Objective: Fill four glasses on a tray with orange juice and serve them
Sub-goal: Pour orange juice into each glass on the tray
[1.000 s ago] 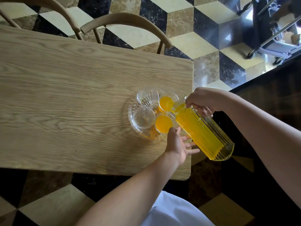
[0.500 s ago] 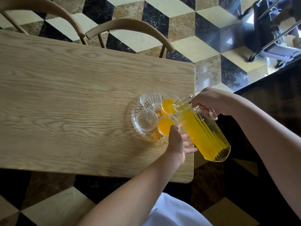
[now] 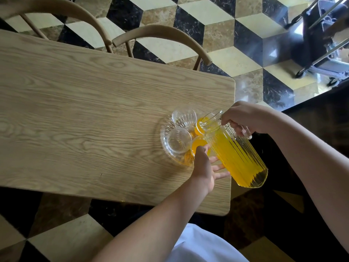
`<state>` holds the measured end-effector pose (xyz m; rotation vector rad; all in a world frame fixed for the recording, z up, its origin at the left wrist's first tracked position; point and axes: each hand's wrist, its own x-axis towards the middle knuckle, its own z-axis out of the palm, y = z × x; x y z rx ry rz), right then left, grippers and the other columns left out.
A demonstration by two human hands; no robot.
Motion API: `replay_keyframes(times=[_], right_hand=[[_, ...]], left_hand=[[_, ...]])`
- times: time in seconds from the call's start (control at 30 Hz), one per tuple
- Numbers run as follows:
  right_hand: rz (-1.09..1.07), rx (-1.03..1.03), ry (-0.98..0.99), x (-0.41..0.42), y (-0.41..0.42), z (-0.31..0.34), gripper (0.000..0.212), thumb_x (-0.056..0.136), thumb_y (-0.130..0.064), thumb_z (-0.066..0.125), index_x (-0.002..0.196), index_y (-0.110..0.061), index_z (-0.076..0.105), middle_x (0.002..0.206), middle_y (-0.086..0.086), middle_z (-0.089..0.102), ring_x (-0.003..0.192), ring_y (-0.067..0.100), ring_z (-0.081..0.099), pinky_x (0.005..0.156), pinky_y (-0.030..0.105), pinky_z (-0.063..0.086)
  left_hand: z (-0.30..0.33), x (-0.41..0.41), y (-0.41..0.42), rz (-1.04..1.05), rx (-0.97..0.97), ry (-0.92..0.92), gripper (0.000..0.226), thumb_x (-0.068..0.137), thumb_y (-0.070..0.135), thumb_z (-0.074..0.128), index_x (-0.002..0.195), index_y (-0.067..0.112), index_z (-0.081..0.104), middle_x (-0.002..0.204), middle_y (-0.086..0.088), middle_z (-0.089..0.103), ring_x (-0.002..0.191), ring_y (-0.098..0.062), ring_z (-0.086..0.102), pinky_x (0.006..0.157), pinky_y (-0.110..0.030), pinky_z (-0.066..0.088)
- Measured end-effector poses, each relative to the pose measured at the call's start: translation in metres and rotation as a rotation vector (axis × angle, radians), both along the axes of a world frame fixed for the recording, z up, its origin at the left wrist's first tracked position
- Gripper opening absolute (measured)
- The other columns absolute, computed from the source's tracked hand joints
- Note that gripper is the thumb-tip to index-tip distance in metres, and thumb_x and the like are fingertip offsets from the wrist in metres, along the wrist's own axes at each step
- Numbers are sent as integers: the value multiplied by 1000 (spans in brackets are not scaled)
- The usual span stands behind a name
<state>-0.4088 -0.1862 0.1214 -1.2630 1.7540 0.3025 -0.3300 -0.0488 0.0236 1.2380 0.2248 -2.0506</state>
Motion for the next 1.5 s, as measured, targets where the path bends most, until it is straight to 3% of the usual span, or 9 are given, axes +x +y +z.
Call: replay_keyframes(times=[0.2,0.4,0.63,0.83,1.03,1.5], right_hand=[[27,3,-36,17,-4,2,34,89,-5,59,58,-6,45,35,1,39,28,15,36,35,16,30],[73,24,-9,34,-14,1,32,88,-7,59,59,-7,46,47,6,39,32,15,35,37,17,29],[86,60,29,44,-21,-2,32,90,-7,59,61,-6,47,37,2,41,28,15,37,34,16,31],[92,81,35,47,-25,-6,34,90,-5,58,58,-6,45,37,2,37,30,15,34,35,16,30],[65,78,37,50,-29,-14,30,89,-5,59,61,-7,48,39,2,40,40,17,36,48,20,32],[78,118,73,50,-34,-21,32,87,-8,61,58,-8,48,50,7,39,46,19,36,54,26,32]], left_hand=[[5,14,-4,33,20,-3,59,100,31,26,158,24,27,159,-28,30,138,-54,41,98,-65,50],[6,25,-10,46,22,-16,58,102,30,25,160,24,24,160,-29,28,137,-53,42,99,-64,50],[-1,29,-12,35,30,2,58,102,35,27,159,25,25,159,-30,31,133,-53,47,89,-60,55],[-3,29,-14,43,61,35,57,103,36,27,159,27,24,159,-29,30,134,-54,46,97,-64,52],[-3,30,-16,56,84,52,58,104,36,28,160,27,20,160,-30,29,136,-56,42,97,-63,52],[1,29,-17,49,87,56,57,104,36,28,160,24,21,160,-30,27,137,-56,41,100,-63,50]])
